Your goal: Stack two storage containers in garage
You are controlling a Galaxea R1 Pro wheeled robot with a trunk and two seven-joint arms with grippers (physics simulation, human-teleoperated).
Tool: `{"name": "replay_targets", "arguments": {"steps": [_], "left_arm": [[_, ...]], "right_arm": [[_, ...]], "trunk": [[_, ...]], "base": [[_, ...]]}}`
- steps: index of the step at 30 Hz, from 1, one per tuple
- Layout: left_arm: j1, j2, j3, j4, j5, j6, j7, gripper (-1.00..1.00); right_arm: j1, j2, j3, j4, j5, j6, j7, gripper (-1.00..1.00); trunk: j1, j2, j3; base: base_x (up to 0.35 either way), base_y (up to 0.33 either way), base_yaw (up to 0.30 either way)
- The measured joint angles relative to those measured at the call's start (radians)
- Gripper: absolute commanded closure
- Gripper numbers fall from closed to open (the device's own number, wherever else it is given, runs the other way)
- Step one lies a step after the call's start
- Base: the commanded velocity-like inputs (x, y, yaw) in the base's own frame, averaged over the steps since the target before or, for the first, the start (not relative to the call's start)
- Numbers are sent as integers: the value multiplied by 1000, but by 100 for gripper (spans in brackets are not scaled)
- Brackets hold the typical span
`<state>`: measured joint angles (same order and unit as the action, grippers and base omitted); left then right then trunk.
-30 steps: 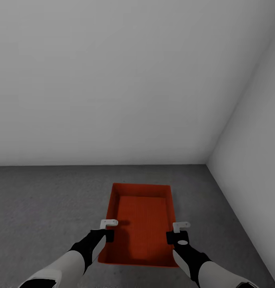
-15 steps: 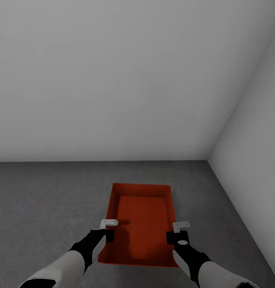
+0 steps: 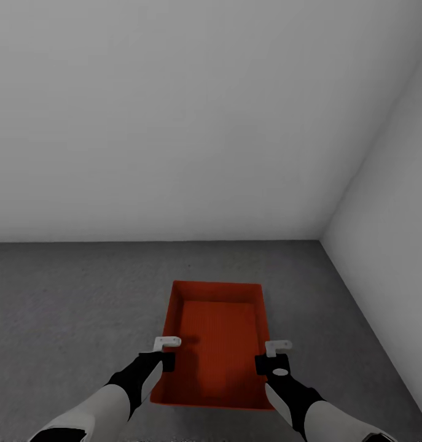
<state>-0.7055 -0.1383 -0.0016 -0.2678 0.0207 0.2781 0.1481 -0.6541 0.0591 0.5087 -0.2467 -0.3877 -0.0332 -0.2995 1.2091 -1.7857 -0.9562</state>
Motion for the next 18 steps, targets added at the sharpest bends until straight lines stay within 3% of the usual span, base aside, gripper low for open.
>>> {"name": "replay_targets", "arguments": {"steps": [4,18], "left_arm": [[0,0,-5,0,6,-1,3,100],[0,0,0,1,1,1,1,100]], "right_arm": [[0,0,0,0,1,0,0,100],[0,0,1,2,-2,0,1,100]], "trunk": [[0,0,-6],[54,-98,-72]], "base": [[0,0,0],[0,0,0]]}}
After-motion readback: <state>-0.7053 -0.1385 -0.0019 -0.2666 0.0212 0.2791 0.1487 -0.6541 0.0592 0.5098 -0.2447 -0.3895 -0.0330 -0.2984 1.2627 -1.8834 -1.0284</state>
